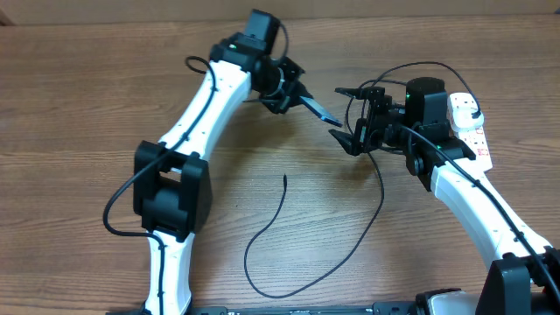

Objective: Plug charger to phone and switch on socket
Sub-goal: 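Pull the phone back to the left with the left gripper, then swing the right gripper down to the black cable's plug end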

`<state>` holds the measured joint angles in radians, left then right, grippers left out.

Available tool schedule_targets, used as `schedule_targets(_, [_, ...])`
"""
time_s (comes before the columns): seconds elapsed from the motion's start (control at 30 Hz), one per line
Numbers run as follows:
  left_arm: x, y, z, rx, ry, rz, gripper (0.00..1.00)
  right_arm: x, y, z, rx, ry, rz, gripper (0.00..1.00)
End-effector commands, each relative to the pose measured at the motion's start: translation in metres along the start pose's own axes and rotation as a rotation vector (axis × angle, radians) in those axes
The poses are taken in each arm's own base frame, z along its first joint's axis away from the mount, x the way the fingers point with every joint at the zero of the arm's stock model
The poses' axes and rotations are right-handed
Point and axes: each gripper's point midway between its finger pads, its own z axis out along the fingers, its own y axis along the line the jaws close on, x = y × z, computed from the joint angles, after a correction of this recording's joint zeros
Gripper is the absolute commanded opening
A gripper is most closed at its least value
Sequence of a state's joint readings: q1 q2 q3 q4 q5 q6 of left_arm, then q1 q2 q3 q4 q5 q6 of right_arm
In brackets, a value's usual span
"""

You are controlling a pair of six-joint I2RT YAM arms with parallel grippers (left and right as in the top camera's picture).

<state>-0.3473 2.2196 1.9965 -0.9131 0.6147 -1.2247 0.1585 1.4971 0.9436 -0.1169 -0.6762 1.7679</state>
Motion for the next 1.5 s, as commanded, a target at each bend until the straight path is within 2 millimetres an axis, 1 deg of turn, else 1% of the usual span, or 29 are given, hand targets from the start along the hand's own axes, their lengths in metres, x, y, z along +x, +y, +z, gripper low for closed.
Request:
schedule_targets(0.0, [-0.004,-0.015,-0.034,0.086,0.021,0.095,0.04,0.013,0.012,-0.004,-0.021,0.041,-0.185,0.99])
schedule_targets(0.1, [-0.012,-0.012,-0.047,0.114,0.052,0.138,0.05,0.013,0.008,-0.004,-0.01,0.045,-0.289,1.0])
schedule_targets(0.17, [-0.018,-0.006,-0.055,0.12,0.063,0.169,0.04,0.011,0.001,-0.004,0.015,0.042,-0.325,1.0])
schedule_targets(0.3, [-0.029,0.013,-0.072,0.111,0.083,0.235,0.04,0.007,-0.016,-0.005,0.079,0.039,-0.37,1.0])
schedule_targets(0.4, [-0.031,0.024,-0.083,0.124,0.117,0.298,0.04,0.005,-0.024,-0.006,0.11,0.041,-0.408,1.0])
schedule_targets(0.47, [-0.031,0.027,-0.091,0.157,0.14,0.378,0.04,0.005,-0.025,-0.006,0.111,0.045,-0.457,1.0])
schedule_targets(0.6, [-0.023,0.031,-0.103,0.227,0.188,0.564,0.04,0.008,-0.024,-0.005,0.101,0.068,-0.582,1.0])
schedule_targets(0.67, [-0.021,0.039,-0.106,0.216,0.197,0.607,0.04,0.012,-0.022,-0.005,0.088,0.09,-0.648,0.99])
schedule_targets(0.77, [-0.02,0.047,-0.11,0.207,0.208,0.65,0.04,0.017,-0.02,-0.004,0.077,0.105,-0.699,0.99])
schedule_targets(0.83, [-0.021,0.05,-0.112,0.209,0.209,0.671,0.04,0.023,-0.018,-0.002,0.073,0.114,-0.742,0.99])
schedule_targets(0.93, [-0.02,0.054,-0.115,0.216,0.212,0.725,0.04,0.039,-0.013,0.003,0.072,0.128,-0.804,0.99])
schedule_targets(1.0, [-0.018,0.056,-0.119,0.233,0.221,0.758,0.04,0.047,-0.01,0.007,0.096,0.102,-0.848,0.99])
schedule_targets(1.1, [-0.021,0.06,-0.125,0.24,0.219,0.758,0.04,0.05,-0.007,0.008,0.177,0.004,-0.889,0.99])
schedule_targets(1.17, [-0.03,0.065,-0.133,0.244,0.2,0.735,0.04,0.05,-0.005,0.005,0.242,-0.087,-0.904,0.99])
schedule_targets(1.23, [-0.038,0.069,-0.139,0.248,0.185,0.714,0.04,0.053,-0.004,0.004,0.268,-0.121,-0.922,0.99])
schedule_targets(1.33, [-0.048,0.075,-0.149,0.252,0.164,0.684,0.04,0.059,-0.005,0.006,0.276,-0.124,-0.94,0.99])
schedule_targets(1.43, [-0.055,0.081,-0.157,0.255,0.148,0.658,0.04,0.061,-0.017,0.01,0.318,-0.115,-0.954,1.0])
schedule_targets(1.47, [-0.057,0.082,-0.159,0.256,0.145,0.65,0.04,0.059,-0.026,0.012,0.354,-0.114,-0.956,1.0])
